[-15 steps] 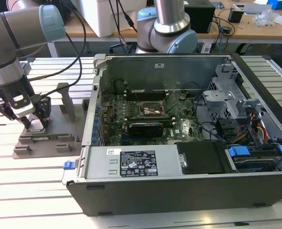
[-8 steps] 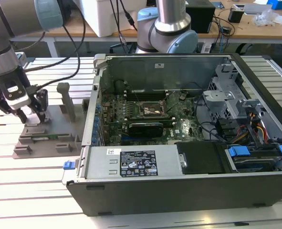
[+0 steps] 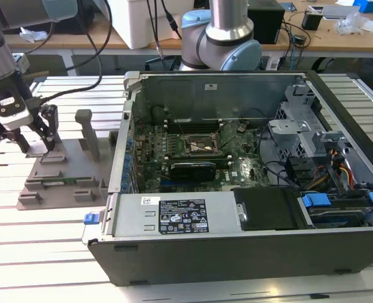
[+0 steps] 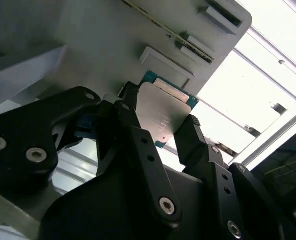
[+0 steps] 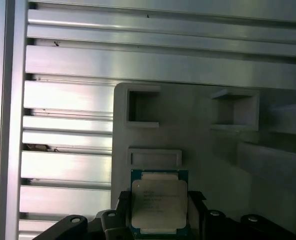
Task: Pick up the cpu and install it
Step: 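Pick up the cpu and move it towards the insertion slot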
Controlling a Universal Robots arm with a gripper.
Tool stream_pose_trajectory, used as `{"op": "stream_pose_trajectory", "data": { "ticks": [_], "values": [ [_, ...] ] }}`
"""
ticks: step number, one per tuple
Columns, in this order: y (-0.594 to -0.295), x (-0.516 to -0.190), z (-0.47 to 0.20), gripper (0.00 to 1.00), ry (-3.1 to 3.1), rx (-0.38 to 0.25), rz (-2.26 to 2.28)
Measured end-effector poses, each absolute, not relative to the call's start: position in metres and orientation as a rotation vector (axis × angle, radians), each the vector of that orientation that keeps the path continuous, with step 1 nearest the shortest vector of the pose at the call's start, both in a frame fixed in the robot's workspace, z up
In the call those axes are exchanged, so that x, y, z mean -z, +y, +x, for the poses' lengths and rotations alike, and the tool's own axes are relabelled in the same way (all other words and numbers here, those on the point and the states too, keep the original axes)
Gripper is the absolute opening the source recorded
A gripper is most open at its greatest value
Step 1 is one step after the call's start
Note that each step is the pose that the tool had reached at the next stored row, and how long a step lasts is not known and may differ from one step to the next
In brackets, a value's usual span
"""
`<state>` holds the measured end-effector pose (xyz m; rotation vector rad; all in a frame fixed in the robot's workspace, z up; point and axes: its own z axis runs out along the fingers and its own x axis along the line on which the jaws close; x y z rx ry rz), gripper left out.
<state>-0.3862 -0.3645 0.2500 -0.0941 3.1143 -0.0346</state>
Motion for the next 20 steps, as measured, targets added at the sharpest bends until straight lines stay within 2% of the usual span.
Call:
{"op": "stream_pose_trajectory", "data": {
  "ticks": [20],
  "values": [
    [-0.364,-0.309,-0.386,0.54,3.114,0.035,-0.094]
  ]
}}
